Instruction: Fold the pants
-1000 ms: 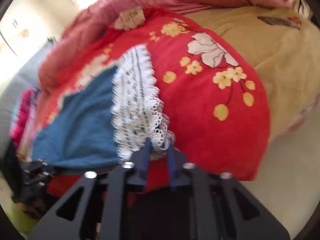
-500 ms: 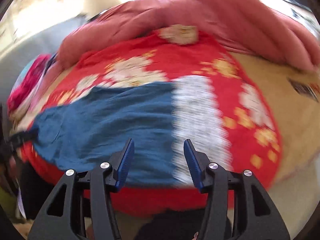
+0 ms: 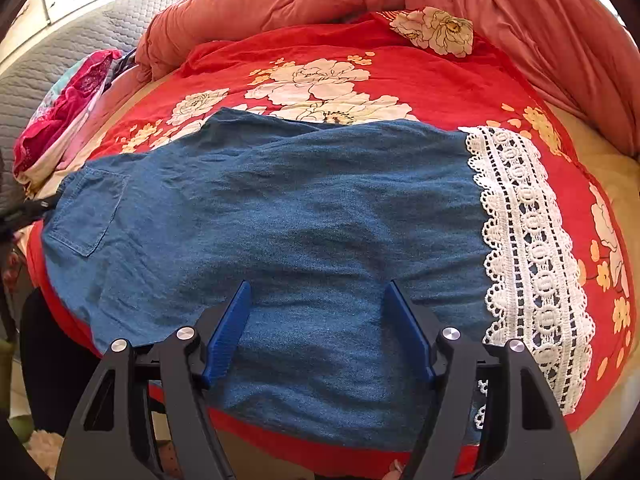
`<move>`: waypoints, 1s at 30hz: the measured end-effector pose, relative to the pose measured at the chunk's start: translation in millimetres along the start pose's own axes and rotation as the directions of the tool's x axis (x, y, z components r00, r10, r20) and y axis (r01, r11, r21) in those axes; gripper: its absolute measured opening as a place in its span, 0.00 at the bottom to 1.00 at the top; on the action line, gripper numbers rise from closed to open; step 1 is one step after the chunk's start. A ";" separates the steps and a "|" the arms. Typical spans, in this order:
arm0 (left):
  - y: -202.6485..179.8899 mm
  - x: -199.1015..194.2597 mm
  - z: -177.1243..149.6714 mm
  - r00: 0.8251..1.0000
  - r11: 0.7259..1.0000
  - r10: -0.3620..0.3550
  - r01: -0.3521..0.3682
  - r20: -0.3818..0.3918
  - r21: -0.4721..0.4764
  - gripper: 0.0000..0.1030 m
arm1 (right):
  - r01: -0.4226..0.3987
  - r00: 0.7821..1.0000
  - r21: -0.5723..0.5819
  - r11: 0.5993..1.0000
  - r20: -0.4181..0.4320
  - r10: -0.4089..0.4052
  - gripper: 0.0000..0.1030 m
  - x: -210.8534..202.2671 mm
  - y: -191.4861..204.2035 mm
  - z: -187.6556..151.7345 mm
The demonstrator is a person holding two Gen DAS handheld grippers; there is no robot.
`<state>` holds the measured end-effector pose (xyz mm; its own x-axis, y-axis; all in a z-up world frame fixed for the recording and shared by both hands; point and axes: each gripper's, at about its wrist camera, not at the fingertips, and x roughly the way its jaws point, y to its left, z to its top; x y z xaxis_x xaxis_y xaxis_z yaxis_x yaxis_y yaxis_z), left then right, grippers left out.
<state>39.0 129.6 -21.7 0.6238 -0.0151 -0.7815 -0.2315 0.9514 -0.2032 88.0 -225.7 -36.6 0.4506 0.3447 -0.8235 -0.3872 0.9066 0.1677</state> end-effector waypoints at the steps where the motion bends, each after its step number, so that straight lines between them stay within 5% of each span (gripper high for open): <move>1: -1.6 1.3 0.1 1.000 1.000 0.022 -0.022 0.008 0.012 0.29 | 0.000 1.000 0.002 1.000 -0.002 0.000 0.66 1.2 0.8 0.7; 7: 7.2 -15.1 29.1 0.992 0.998 0.055 -0.057 0.114 0.017 0.28 | 0.001 1.000 0.008 1.000 -0.009 -0.001 0.69 -0.8 2.5 0.7; 12: 14.1 7.3 13.3 0.996 0.995 0.084 -0.084 0.023 0.044 0.29 | 0.023 1.000 -0.013 1.000 0.006 -0.023 0.74 1.1 9.1 -4.8; 15: 23.1 1.3 0.5 0.996 0.996 0.083 -0.084 0.032 0.008 0.41 | 0.027 1.000 -0.031 0.999 0.010 -0.027 0.74 2.0 10.9 -6.8; 16: 28.1 -0.9 -2.3 0.995 0.995 0.098 -0.097 0.035 -0.006 0.52 | 0.030 1.000 -0.035 0.999 0.010 -0.029 0.74 2.3 11.2 -7.0; 20: 33.8 -24.8 -5.4 0.994 0.995 0.100 -0.099 0.048 -0.026 0.55 | 0.011 0.999 -0.012 1.000 0.036 -0.010 0.74 -11.1 8.2 -7.0; 23: 15.8 -58.8 2.4 0.977 0.985 0.171 -0.174 0.128 0.017 0.54 | -0.018 0.996 0.033 0.999 0.089 0.015 0.74 -31.7 -3.0 -10.7; 26: -4.7 -79.7 16.7 0.969 0.984 0.156 -0.170 0.194 0.060 0.54 | -0.003 0.998 0.046 0.999 0.064 0.000 0.74 -34.0 -14.7 -14.0; 30: -37.0 -58.3 17.7 0.992 0.993 0.033 -0.047 0.125 0.106 0.54 | 0.004 1.000 0.084 0.996 -0.006 -0.003 0.74 -19.3 -26.4 -22.3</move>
<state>24.5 100.7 41.9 0.7043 0.0554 -0.7077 -0.1800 0.9783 -0.1026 71.6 -261.7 -37.2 0.4469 0.3401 -0.8274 -0.3166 0.9252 0.2093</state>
